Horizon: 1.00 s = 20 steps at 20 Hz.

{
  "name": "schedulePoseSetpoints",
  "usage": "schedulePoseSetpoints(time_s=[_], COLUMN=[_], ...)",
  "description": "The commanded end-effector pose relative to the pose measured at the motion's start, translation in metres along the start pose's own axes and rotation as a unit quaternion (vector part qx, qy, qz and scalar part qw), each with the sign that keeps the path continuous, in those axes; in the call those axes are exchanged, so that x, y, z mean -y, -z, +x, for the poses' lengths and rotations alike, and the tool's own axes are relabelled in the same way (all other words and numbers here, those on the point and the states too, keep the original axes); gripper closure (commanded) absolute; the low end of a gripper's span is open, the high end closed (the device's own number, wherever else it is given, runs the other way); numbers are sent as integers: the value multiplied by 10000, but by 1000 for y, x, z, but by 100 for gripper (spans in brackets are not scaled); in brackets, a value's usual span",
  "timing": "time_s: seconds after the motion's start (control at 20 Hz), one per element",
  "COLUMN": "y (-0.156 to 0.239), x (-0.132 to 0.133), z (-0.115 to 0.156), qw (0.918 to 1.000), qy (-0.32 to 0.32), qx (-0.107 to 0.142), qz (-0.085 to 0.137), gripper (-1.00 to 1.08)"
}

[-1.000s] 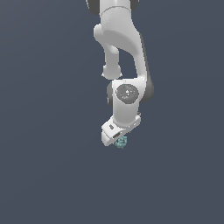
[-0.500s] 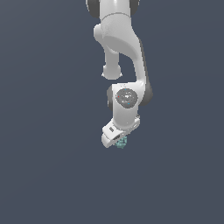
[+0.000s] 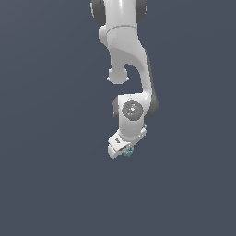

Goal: Pick up the object and move it to a goal position.

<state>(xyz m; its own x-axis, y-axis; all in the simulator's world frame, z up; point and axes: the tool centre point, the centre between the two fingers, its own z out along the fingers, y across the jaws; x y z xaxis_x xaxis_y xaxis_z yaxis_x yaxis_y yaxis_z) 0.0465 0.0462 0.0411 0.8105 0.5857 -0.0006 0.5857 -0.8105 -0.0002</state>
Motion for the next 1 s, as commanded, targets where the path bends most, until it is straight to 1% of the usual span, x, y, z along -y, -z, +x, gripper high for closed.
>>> schedulePoseSetpoints(time_s=[0.0, 0.6, 0.95], y=[0, 1, 17], x=[0, -1, -7], z=[0, -1, -17], qw=[10000, 10000, 10000], qy=[2, 2, 2], qx=[-3, -3, -3], qz=[-1, -1, -1], gripper=[108, 108, 108])
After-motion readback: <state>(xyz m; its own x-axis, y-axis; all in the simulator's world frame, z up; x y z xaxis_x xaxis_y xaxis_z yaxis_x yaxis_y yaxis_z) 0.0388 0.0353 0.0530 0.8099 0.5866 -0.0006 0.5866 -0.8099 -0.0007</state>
